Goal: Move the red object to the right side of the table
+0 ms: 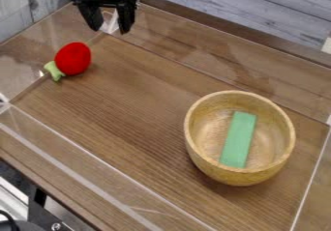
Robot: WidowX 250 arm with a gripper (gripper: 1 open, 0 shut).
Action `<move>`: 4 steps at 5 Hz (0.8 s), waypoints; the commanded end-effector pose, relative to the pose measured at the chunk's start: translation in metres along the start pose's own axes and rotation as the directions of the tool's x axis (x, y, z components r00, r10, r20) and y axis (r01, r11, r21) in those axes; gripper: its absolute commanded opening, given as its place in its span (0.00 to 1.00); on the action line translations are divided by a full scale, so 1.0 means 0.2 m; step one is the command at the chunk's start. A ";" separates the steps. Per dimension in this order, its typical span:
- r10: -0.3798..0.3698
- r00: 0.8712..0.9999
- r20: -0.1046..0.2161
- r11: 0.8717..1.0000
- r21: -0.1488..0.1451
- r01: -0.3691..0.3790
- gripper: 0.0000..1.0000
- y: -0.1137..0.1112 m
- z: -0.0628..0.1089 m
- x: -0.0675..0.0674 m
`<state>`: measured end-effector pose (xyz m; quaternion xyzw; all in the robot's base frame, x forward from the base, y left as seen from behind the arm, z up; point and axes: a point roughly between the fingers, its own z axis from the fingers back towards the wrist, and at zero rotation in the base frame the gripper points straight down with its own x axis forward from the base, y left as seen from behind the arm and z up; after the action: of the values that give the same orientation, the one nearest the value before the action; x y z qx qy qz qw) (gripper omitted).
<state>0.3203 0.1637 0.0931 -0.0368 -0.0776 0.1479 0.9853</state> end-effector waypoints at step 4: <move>0.092 0.993 0.074 0.990 0.101 -0.099 1.00 0.28 -0.19 -0.07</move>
<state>0.2956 0.2089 0.0416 0.0103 -0.0917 0.1970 0.9761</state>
